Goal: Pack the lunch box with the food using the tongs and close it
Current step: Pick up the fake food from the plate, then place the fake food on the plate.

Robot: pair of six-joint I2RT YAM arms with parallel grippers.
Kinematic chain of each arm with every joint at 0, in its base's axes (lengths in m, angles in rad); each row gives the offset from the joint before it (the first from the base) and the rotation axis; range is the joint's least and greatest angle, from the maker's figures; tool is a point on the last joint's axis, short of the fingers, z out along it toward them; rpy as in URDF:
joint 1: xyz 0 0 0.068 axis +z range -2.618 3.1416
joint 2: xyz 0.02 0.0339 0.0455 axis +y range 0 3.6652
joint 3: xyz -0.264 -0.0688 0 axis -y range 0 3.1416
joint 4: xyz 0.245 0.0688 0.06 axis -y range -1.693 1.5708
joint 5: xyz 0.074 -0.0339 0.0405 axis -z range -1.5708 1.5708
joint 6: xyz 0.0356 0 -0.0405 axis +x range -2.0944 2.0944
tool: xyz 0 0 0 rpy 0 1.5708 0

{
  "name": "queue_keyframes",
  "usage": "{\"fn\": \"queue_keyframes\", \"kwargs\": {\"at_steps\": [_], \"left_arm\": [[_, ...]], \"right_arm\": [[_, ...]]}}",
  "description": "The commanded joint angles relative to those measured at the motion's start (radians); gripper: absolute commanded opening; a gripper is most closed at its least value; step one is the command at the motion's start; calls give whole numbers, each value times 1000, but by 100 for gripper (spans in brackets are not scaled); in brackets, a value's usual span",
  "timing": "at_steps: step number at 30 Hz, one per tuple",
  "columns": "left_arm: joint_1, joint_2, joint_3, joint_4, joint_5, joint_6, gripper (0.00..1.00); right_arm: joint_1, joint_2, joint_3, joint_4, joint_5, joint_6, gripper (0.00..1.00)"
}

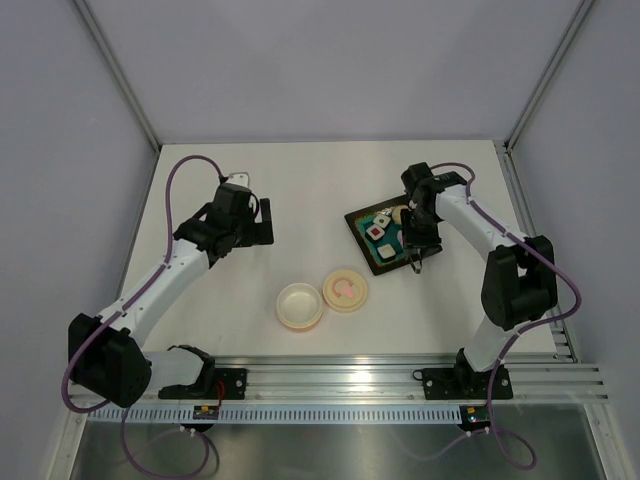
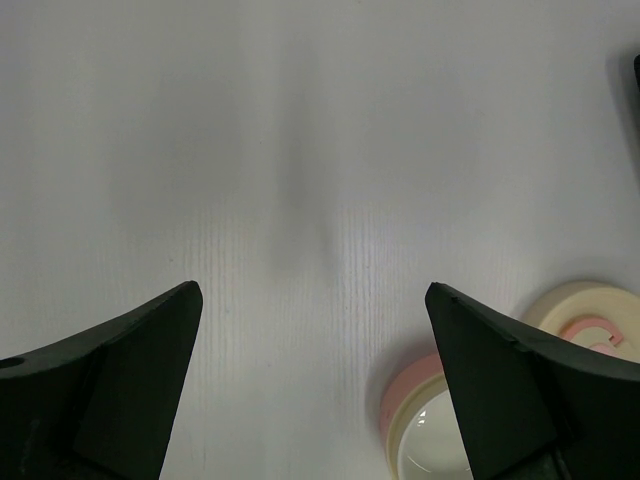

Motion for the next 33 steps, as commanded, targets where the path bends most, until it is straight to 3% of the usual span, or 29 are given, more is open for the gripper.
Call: {"fn": "queue_keyframes", "kwargs": {"at_steps": [1, 11, 20, 33], "left_arm": [[-2, 6, 12, 18, 46, -32, 99], [-3, -12, -92, 51, 165, -121, 99], [-2, -40, -149, 52, 184, -147, 98], [8, -29, -139, 28, 210, -202, 97]], "right_arm": [[25, -70, -13, -8, -26, 14, 8], [77, -152, -30, 0, -57, 14, 4], [141, -222, -22, 18, -61, -5, 4], [410, -304, -42, 89, -61, -17, 4]]}}
